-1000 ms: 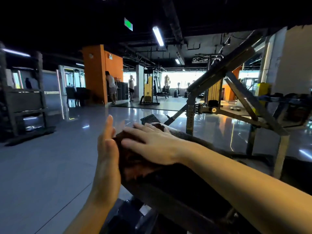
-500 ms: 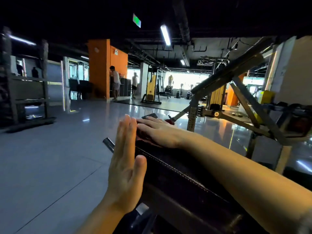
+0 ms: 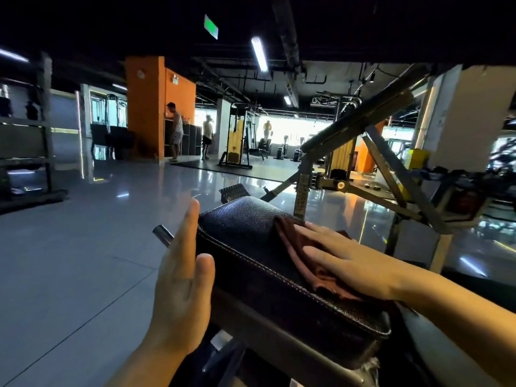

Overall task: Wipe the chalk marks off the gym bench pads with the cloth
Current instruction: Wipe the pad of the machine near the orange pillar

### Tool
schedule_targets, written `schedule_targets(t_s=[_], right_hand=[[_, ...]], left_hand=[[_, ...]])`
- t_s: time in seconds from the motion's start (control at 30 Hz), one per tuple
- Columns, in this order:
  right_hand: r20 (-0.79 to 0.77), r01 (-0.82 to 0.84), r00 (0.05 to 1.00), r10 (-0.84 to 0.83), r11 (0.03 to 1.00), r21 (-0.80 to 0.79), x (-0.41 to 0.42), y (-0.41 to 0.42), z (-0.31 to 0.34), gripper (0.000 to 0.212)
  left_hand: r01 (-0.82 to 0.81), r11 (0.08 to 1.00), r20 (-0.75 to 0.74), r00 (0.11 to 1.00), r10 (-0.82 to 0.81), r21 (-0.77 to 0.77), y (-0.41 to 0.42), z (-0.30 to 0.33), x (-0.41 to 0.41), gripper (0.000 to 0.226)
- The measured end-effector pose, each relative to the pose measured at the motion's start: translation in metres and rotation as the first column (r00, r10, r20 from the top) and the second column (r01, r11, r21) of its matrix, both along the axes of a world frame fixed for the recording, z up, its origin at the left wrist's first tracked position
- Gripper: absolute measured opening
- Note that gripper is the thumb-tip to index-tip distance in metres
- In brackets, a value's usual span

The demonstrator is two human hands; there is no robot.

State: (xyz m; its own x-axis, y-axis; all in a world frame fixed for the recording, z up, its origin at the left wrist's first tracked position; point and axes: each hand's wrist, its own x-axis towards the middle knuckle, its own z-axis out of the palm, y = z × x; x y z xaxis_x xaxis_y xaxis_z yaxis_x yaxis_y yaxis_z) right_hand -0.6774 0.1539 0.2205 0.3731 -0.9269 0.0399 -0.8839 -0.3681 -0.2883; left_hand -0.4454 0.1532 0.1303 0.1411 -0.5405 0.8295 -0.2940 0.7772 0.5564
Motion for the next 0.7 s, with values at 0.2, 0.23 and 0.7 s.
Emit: schedule_targets(t_s=[0.2, 0.23, 0.7], right_hand=[[-0.120, -0.137, 0.985, 0.122, 0.983, -0.122, 0.104, -0.038, 0.026, 0.057], [-0.151, -0.195, 0.973, 0.174, 0.971, -0.136, 0.114, -0.038, 0.029, 0.052], [-0.011, -0.101, 0.995, 0.101, 0.993, -0.064, -0.027, 0.050, -0.023, 0.062]], left_hand=[[-0.046, 0.999, 0.082, 0.996, 0.044, 0.027, 0.001, 0.000, 0.002, 0.073], [-0.046, 0.999, 0.081, 0.996, 0.044, 0.026, 0.000, 0.000, 0.003, 0.073], [-0.062, 0.998, 0.112, 0.992, 0.062, -0.005, 0.003, 0.004, -0.002, 0.067]])
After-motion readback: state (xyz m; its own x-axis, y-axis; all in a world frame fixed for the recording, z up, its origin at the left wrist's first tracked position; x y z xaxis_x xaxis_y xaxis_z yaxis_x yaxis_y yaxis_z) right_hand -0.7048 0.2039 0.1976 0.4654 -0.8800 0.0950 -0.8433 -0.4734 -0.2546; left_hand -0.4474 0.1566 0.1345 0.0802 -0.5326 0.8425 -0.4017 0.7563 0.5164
